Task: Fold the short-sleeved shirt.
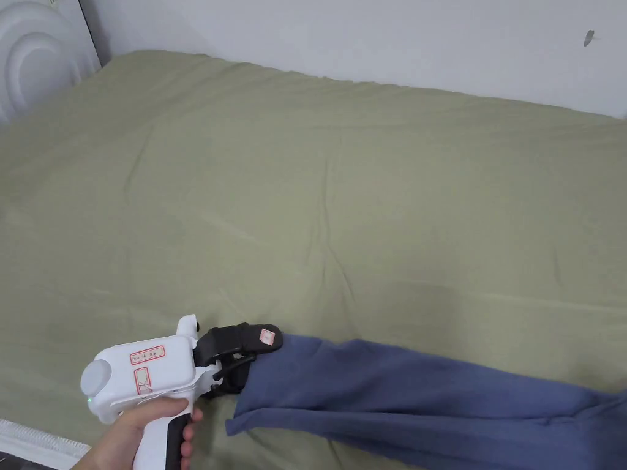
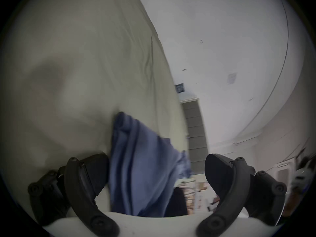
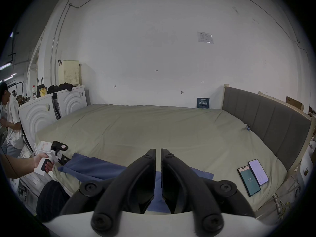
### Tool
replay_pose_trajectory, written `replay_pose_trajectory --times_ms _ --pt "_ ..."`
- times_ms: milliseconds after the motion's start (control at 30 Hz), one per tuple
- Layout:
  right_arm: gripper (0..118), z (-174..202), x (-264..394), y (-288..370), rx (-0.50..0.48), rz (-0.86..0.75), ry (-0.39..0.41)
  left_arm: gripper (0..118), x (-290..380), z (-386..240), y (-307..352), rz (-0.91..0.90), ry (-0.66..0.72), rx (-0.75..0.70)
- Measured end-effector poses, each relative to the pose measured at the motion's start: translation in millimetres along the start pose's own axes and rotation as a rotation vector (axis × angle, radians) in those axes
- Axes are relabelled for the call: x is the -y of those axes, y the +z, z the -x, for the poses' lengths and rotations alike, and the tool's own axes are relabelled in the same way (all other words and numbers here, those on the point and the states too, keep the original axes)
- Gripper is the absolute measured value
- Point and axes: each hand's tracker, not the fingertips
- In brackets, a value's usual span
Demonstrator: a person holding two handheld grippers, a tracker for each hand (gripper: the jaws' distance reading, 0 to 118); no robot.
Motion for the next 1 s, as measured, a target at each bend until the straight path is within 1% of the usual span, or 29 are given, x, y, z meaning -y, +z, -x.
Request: replay_pose_trajectory --times_ms 33,67,100,133,167,200,233,267,300,433,467,533,567,667,733,800,833,933,1000 --pt "8 1.3 0.1 -2.3 -0.003 0.001 -0.002 70 1.9 1.9 -9.2 0.016 0.065 -0.063" --pt "8 3.7 0.1 -3.8 -0.008 0.003 -0.004 19 5.0 8.2 -22.9 0.038 0.093 -0.208" --pt "8 4.9 0.0 -5.5 -0.016 0.007 -0.006 2 12.7 14.0 -27.9 0.022 0.012 -0.305" --pt "8 6.0 0.1 -6.6 -0.021 0.010 -0.005 2 11.9 6.3 -23.6 0.027 -0.041 -0.080" --pt "8 7.2 0.4 -6.8 -0.022 0.011 -0.003 2 11.3 3.9 -22.8 0.032 -0.007 -0.145" --pt "8 7.9 0.7 -6.5 -0.024 0.012 0.000 2 13.9 0.6 -24.3 0.019 -0.001 -0.207" --pt "8 7.7 0.9 -6.3 -0.029 0.011 0.001 2 14.4 -4.7 -25.3 0.039 -0.037 -0.205" --pt "8 7.2 1.3 -6.5 -0.030 0.011 0.000 2 14.1 -12.3 -26.7 0.052 -0.072 -0.262" --pt "8 6.1 1.7 -7.1 -0.032 0.011 -0.003 2 11.0 -30.2 -22.3 0.018 -0.115 -0.343" --pt "8 2.3 1.3 -3.8 -0.032 0.000 -0.019 2 -2.8 -66.7 -2.3 -0.062 -0.238 -0.444" --pt "8 2.3 0.3 -2.4 -0.035 -0.003 -0.024 2 -5.5 -76.6 2.1 -0.095 -0.259 -0.488" --pt "8 1.2 0.1 1.9 -0.033 -0.016 -0.027 2 -13.6 -97.8 16.9 -0.149 -0.346 -0.575" --pt "8 0.3 0.1 3.8 -0.034 -0.020 -0.028 2 -11.2 -114.6 22.2 -0.178 -0.378 -0.635" --pt "8 -0.9 0.5 9.6 -0.034 -0.032 -0.030 2 -17.0 -136.6 36.1 -0.226 -0.474 -0.840" --pt "8 -2.1 2.5 12.0 -0.038 -0.037 -0.037 3 -19.2 -141.0 33.8 -0.190 -0.505 -0.960" --pt "8 -2.8 4.4 13.3 -0.043 -0.040 -0.043 3 -7.2 -150.4 24.7 -0.178 -0.476 -0.961" --pt "8 -3.0 5.3 14.3 -0.045 -0.043 -0.046 3 1.0 -159.6 18.6 -0.181 -0.483 -0.934" --pt "8 -0.4 3.8 17.8 -0.051 -0.057 -0.063 3 49.5 -199.6 -16.7 -0.137 -0.556 -0.764" --pt "8 -0.9 6.6 18.5 -0.058 -0.064 -0.069 4 68.3 -205.8 -46.9 -0.119 -0.583 -0.706"
